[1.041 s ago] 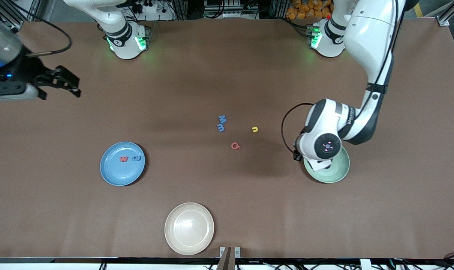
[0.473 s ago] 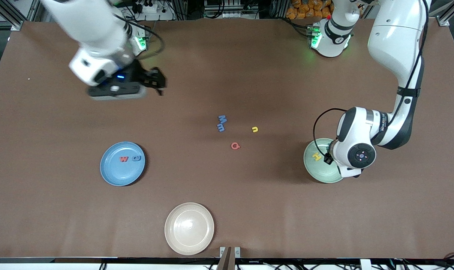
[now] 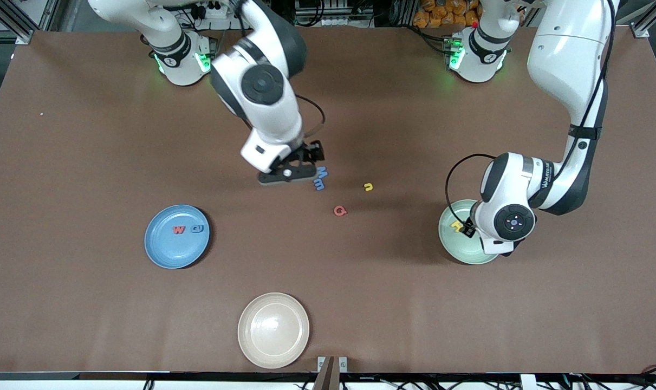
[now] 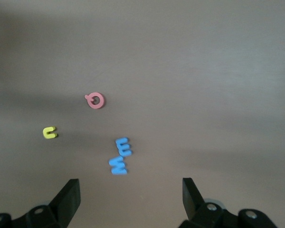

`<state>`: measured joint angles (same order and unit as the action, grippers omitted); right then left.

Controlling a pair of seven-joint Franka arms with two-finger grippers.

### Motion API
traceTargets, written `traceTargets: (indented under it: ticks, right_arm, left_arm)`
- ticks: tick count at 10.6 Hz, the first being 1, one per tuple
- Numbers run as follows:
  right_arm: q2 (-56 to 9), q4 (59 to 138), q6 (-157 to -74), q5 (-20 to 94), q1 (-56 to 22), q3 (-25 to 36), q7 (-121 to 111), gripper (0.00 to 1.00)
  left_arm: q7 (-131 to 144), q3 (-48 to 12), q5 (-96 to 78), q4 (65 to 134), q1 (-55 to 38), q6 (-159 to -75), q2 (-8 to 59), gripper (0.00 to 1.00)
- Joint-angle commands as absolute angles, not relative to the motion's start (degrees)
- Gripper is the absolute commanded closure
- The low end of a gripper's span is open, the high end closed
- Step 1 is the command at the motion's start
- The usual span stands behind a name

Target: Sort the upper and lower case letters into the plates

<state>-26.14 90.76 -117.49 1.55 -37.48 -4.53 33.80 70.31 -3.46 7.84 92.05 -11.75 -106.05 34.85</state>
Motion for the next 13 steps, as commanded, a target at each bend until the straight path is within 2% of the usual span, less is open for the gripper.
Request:
traceTargets:
  ticks: [1,2,5,9,13]
  right_arm:
    - [-30.8,94.1,-126.0,1.6,-39.1,-4.9,35.3,0.13]
    - [-33.5,94.1,-127.6,0.5,-39.9,-4.9,35.5,0.18]
    - [-38.2,95.0,-133.0,-4.3,-41.0,-5.0,40.5,0.23]
    - [-40.9,96.1,-138.2,-4.4,-41.4,-5.0,42.1,0.24]
    - [-41.7,96.5,-138.9,-4.7,-41.9,-5.0,43.3,0.28]
  left_arm:
    - [70.6,-3.7,8.7,91.5,-12.9,-106.4,34.2,0.00]
    - [70.7,-3.7,8.4,91.5,-14.0,-107.0,34.2,0.00]
    - [74.0,-3.7,3.9,90.6,-16.5,-110.3,34.6,0.00]
    - [79.8,-4.0,3.7,86.0,-19.8,-111.2,36.7,0.00]
    - [82.8,-4.7,3.7,85.4,-21.8,-112.2,36.7,0.00]
